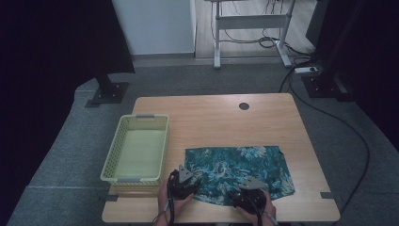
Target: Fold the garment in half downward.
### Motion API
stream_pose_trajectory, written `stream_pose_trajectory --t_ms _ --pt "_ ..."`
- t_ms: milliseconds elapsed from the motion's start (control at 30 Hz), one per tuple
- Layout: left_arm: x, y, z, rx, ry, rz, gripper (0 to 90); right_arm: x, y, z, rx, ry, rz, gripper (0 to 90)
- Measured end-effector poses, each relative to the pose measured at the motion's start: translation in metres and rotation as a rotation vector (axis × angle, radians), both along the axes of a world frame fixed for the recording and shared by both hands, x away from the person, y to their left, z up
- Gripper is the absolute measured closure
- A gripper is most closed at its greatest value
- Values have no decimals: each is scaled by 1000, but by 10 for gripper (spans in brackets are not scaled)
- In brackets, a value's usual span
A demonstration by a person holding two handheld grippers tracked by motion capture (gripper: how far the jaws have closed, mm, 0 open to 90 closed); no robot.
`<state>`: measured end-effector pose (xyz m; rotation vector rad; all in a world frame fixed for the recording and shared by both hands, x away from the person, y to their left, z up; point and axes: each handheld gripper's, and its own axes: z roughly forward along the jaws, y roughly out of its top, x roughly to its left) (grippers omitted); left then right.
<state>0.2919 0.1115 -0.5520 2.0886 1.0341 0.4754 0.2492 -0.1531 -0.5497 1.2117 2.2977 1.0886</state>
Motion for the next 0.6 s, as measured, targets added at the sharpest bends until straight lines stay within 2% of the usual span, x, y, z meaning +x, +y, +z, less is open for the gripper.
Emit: stream_pose_trajectory --t_ms 200,400,600 --pt "0 -2 0 11 -3 6 558 0 3 -4 -52 -47 14 440" --pt "7 -7 0 1 6 12 557 7 -3 -6 -29 -37 7 442" --pt "12 -20 0 -16 11 1 558 7 -16 -6 -35 -45 -11 443"
